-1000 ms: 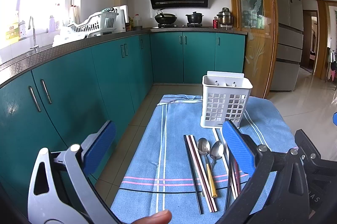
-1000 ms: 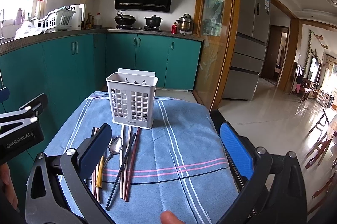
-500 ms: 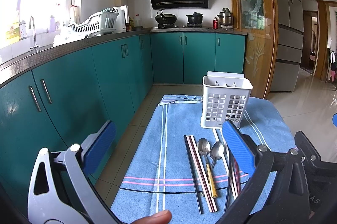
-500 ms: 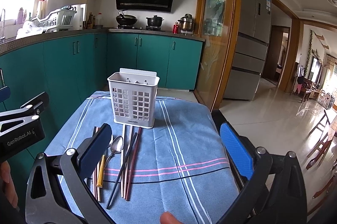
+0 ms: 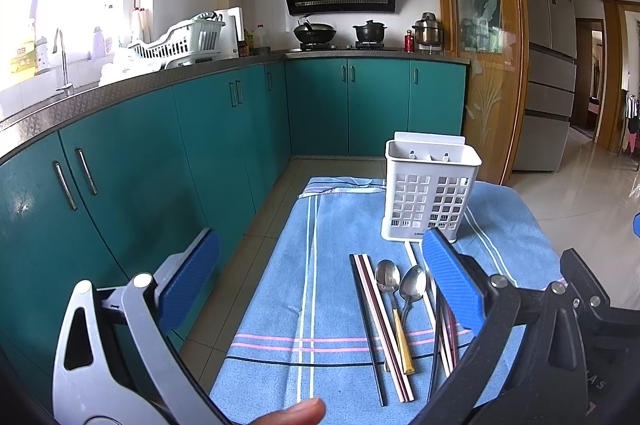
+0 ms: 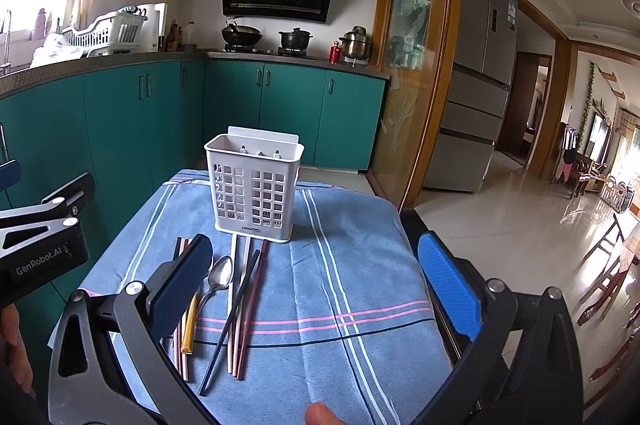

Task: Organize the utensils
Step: 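Lower the left gripper onto the black chopstick and close on it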

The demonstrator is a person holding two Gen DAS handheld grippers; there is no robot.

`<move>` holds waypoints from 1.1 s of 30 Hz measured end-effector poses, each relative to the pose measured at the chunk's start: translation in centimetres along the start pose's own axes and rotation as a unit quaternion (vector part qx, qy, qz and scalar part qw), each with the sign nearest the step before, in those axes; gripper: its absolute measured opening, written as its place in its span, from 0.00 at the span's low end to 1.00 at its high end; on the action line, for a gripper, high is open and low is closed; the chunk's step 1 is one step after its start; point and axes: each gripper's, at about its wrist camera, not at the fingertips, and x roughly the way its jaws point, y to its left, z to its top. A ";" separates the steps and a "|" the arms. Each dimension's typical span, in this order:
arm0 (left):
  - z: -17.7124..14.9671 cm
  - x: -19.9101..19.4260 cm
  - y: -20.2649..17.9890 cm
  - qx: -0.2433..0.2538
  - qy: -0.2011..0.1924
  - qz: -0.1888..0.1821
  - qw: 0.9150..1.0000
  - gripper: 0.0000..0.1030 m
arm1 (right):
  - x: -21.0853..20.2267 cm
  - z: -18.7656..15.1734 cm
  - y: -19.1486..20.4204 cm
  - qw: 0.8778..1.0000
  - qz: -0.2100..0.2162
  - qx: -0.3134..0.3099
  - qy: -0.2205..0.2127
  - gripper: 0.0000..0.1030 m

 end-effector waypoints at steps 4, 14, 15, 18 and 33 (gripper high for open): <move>-0.5 3.7 0.8 -0.002 0.062 -0.010 0.998 0.97 | 3.1 -0.8 -0.9 0.999 -0.012 -0.003 0.043 0.97; -4.2 12.6 2.7 -0.001 0.175 0.015 0.984 0.61 | 18.4 -3.4 -0.1 0.969 0.089 0.036 0.228 0.58; -4.3 13.2 2.5 0.007 0.178 0.017 0.984 0.63 | 20.6 -3.1 0.4 0.965 0.095 0.039 0.243 0.58; -4.7 15.5 2.0 0.023 0.187 0.016 0.982 0.66 | 25.0 -2.5 2.0 0.956 0.096 0.041 0.274 0.55; -4.9 23.7 -0.7 0.038 0.267 -0.084 0.959 0.68 | 28.7 -3.6 1.5 0.948 0.040 0.020 0.315 0.45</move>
